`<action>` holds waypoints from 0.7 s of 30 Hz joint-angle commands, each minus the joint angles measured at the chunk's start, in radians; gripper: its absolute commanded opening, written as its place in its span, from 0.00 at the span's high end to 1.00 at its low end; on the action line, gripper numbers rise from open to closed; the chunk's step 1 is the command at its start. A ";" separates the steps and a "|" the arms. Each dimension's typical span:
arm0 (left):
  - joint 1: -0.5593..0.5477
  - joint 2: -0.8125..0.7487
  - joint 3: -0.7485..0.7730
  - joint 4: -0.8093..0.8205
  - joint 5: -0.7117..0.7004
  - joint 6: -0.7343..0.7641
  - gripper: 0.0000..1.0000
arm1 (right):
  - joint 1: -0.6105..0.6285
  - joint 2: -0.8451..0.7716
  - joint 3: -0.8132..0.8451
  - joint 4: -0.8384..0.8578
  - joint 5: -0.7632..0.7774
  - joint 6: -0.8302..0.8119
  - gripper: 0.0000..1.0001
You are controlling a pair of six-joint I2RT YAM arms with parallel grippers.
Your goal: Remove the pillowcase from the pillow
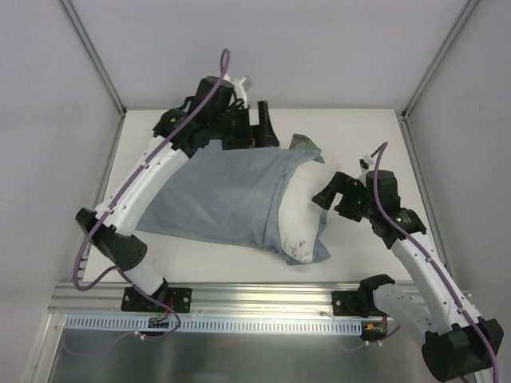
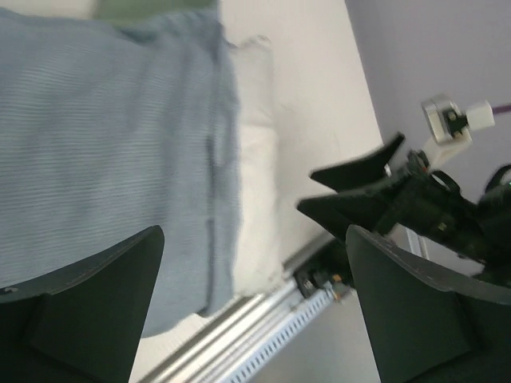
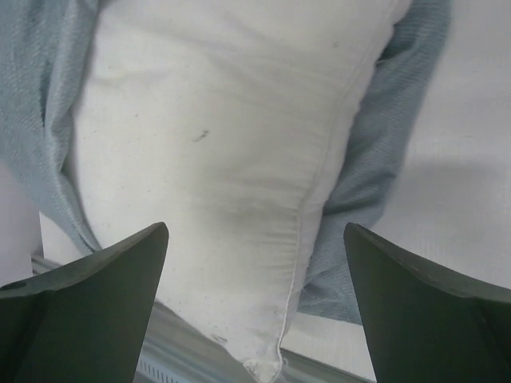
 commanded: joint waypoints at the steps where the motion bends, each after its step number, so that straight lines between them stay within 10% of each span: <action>1: 0.088 -0.146 -0.193 -0.026 -0.232 0.058 0.01 | 0.044 0.065 0.089 0.080 -0.214 -0.056 0.03; 9: 0.202 -0.260 -0.553 -0.028 -0.430 0.027 0.01 | 0.235 0.396 0.202 -0.015 -0.045 -0.080 0.00; 12: 0.211 -0.220 -0.617 -0.023 -0.410 0.014 0.04 | 0.250 0.467 0.236 0.003 -0.036 -0.072 0.23; 13: 0.211 -0.194 -0.620 -0.020 -0.407 0.014 0.10 | 0.252 0.469 0.271 0.006 -0.031 -0.077 0.58; 15: 0.213 -0.159 -0.608 -0.019 -0.389 0.017 0.40 | 0.250 0.463 0.311 -0.001 -0.012 -0.083 0.94; 17: 0.219 -0.143 -0.591 -0.020 -0.384 0.013 0.82 | 0.249 0.453 0.427 -0.064 0.018 -0.110 0.99; 21: 0.281 -0.171 -0.574 -0.023 -0.379 -0.042 1.00 | 0.210 0.397 0.648 -0.178 0.045 -0.162 0.99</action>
